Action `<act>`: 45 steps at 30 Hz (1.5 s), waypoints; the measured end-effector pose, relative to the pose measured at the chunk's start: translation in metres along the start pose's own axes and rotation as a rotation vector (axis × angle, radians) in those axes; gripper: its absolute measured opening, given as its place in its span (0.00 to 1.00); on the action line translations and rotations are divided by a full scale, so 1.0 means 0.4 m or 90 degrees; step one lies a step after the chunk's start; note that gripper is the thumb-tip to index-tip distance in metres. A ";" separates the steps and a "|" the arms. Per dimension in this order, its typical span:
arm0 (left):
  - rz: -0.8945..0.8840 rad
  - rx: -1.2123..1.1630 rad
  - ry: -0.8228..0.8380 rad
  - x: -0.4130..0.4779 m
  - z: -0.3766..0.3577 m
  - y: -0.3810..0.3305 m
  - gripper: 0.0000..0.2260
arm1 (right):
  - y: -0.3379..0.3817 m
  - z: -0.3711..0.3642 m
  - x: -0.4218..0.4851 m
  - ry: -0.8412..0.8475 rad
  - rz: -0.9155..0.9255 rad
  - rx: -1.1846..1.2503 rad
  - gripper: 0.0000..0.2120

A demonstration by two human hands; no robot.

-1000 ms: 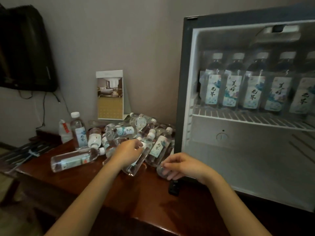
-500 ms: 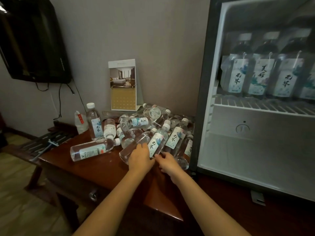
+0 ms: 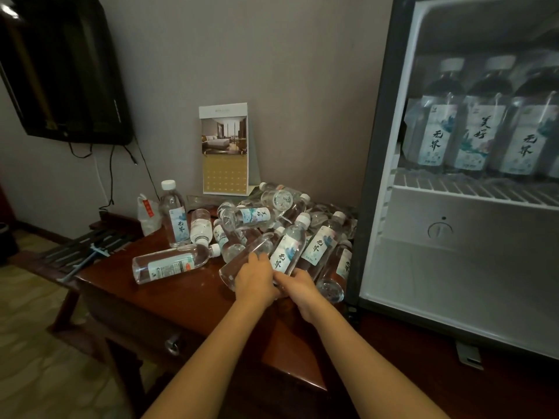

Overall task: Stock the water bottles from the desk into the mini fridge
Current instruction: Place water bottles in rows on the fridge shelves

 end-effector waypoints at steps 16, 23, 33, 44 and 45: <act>-0.112 -0.487 0.079 -0.107 -0.068 0.070 0.33 | 0.030 0.057 -0.090 0.117 0.181 -0.372 0.30; -0.238 -0.554 0.031 -0.151 -0.040 -0.030 0.32 | 0.091 0.156 -0.194 0.105 0.228 -0.333 0.29; -0.339 -0.593 -0.087 -0.173 -0.010 -0.332 0.28 | 0.214 0.382 -0.360 -0.057 0.333 -0.284 0.28; -0.463 -0.537 -0.074 -0.156 -0.029 -0.639 0.22 | 0.220 0.599 -0.405 -0.215 0.333 -0.188 0.29; -0.472 -0.534 -0.072 -0.153 -0.030 -0.653 0.22 | 0.220 0.608 -0.403 -0.231 0.339 -0.189 0.29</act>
Point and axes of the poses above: each hand's wrist, its own x-axis towards the middle knuckle, its own z-axis out of the back of the hand, y = z × x, the point moved 2 cm from there along x, towards the middle knuckle, and after that the axes turned 10 degrees about x, right-handed, at the moved point
